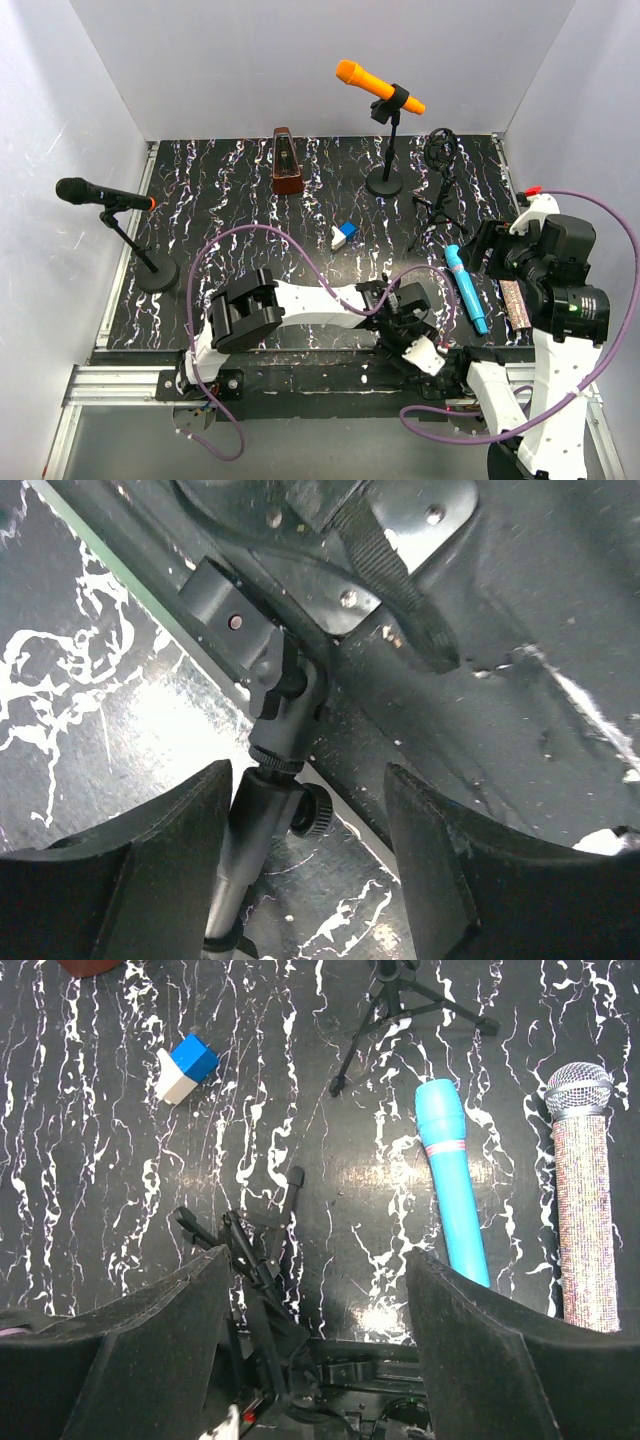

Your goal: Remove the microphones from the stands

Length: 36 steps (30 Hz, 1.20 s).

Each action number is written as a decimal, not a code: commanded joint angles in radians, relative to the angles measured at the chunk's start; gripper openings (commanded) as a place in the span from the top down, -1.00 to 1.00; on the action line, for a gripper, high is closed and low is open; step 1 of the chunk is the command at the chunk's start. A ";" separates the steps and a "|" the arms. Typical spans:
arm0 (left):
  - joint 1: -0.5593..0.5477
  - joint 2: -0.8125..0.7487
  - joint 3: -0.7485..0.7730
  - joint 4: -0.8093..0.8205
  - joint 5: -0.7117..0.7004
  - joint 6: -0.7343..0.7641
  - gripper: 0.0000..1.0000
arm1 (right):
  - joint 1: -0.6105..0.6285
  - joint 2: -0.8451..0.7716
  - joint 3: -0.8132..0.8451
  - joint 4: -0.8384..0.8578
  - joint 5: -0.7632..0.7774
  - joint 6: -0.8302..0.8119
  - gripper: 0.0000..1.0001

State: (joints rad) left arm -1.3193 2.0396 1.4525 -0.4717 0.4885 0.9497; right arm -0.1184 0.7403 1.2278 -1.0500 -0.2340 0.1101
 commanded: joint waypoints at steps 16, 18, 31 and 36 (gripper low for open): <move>0.090 -0.139 -0.030 0.118 -0.015 -0.221 0.90 | -0.007 -0.005 0.001 -0.018 -0.152 -0.012 -0.53; 0.135 -0.200 -0.093 0.250 0.060 -0.303 0.94 | -0.009 0.005 -0.002 -0.010 -0.186 -0.016 -0.52; 0.288 -0.240 -0.429 1.263 0.041 -0.847 1.00 | -0.007 0.097 0.059 -0.189 -0.467 -0.355 -0.56; 0.313 -0.225 -0.510 1.473 -0.163 -0.899 1.00 | -0.007 0.076 0.026 -0.323 -0.645 -0.561 -0.61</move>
State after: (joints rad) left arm -1.0298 1.8275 0.9779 0.6685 0.5068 0.1410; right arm -0.1242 0.8360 1.2354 -1.2396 -0.6819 -0.2424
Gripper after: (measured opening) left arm 0.392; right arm 0.801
